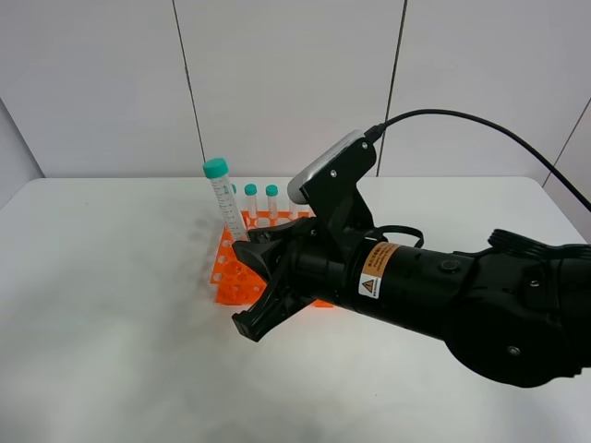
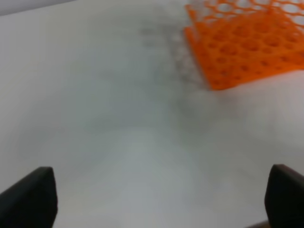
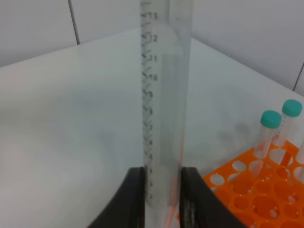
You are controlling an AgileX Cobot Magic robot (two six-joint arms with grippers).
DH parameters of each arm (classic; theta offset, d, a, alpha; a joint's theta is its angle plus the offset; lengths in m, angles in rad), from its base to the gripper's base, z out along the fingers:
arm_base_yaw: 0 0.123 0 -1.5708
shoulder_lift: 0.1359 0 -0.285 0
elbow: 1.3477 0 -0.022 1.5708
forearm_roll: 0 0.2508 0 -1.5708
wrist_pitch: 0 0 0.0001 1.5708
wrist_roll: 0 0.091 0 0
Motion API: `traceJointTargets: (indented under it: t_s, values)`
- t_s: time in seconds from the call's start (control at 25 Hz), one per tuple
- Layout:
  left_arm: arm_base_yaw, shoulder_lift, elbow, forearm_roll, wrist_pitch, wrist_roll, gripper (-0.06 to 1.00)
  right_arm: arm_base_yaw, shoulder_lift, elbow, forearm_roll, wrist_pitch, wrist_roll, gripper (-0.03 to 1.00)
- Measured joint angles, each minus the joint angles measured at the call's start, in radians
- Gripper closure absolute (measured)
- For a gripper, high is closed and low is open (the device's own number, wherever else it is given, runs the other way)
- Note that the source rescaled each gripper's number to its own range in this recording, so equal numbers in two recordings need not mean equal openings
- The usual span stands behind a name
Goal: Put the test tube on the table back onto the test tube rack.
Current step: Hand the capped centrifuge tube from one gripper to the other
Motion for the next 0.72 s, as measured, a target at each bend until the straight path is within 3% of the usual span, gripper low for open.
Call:
traceJointTargets:
  t_s: [0.2,0.44,0.72]
  values:
    - [-0.118,0.0,0.0,-0.01,-0.004,0.001,0.0,0.0,0.0,0.0,0.005,0.0,-0.001,0.96]
    - [-0.123,0.009,-0.033,-0.091,-0.054,0.061,0.0,0.0,0.018,0.0,0.022,0.001,-0.001,0.96]
    - [-0.125,0.166,-0.04,-0.261,-0.262,0.147,0.0,0.0,0.063,0.0,0.023,-0.009,-0.001,0.96]
